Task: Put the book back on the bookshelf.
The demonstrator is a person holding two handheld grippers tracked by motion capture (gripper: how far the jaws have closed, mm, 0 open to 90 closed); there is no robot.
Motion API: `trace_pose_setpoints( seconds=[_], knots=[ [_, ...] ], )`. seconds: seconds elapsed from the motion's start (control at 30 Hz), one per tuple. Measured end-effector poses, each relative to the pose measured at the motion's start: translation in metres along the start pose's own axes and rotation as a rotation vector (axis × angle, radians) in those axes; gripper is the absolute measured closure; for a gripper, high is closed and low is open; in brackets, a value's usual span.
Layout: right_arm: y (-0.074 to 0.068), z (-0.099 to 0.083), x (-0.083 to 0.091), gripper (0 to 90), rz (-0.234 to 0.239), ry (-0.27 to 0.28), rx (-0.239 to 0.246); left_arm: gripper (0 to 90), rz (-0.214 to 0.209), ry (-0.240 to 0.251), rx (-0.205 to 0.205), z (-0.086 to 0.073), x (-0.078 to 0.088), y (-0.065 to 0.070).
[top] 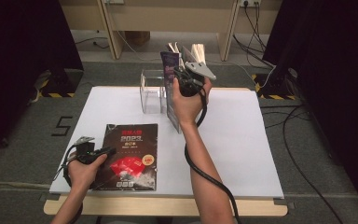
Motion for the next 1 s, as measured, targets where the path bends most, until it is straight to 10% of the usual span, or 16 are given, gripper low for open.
trace_pose_setpoints(
  seconds=[1.0],
  knots=[
    [-0.013, -0.007, -0.030, 83.1, -0.014, -0.038, 0.012, 63.2, -0.005, 0.002, 0.001, 0.001, 0.001, -0.001]
  ],
)
Point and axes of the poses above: each handheld gripper's, and its own axes: x roughly backward along the jaws, z roughly out of its top, y roughly to its right, the point moved 7 cm from there along -x, roughly forward along the jaws, and after that the axes turned 12 degrees about -z, right-handed, at the moved point
